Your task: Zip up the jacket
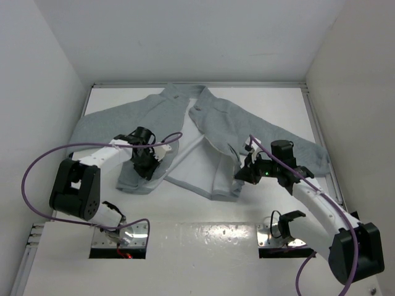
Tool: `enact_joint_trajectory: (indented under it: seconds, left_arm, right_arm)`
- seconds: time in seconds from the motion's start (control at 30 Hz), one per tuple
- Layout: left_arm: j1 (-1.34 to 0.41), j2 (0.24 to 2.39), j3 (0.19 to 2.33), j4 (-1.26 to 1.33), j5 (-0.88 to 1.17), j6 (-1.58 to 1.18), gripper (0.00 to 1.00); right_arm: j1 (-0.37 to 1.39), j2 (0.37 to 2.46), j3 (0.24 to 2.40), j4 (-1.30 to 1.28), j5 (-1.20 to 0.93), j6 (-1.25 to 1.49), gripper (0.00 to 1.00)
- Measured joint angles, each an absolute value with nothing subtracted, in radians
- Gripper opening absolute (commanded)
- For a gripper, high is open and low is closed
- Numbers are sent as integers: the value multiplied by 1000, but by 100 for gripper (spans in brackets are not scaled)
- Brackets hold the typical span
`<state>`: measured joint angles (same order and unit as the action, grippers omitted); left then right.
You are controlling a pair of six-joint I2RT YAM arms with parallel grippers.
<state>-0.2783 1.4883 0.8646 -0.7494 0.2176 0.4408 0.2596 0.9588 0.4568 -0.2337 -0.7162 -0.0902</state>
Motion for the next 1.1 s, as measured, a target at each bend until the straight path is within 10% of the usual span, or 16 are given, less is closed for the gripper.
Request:
enact_joint_trajectory:
  seconds: [0.3, 0.57, 1.1]
  left_arm:
    - [-214, 1064, 702, -482, 567, 452, 0]
    - [-232, 1148, 642, -64, 859, -11, 0]
    - [-390, 1052, 419, 800, 851, -733, 0]
  right_arm:
    - [292, 1014, 489, -192, -788, -89, 0]
    - [305, 1085, 530, 51, -914, 142, 0]
    - [418, 1194, 501, 498, -1102, 495, 0]
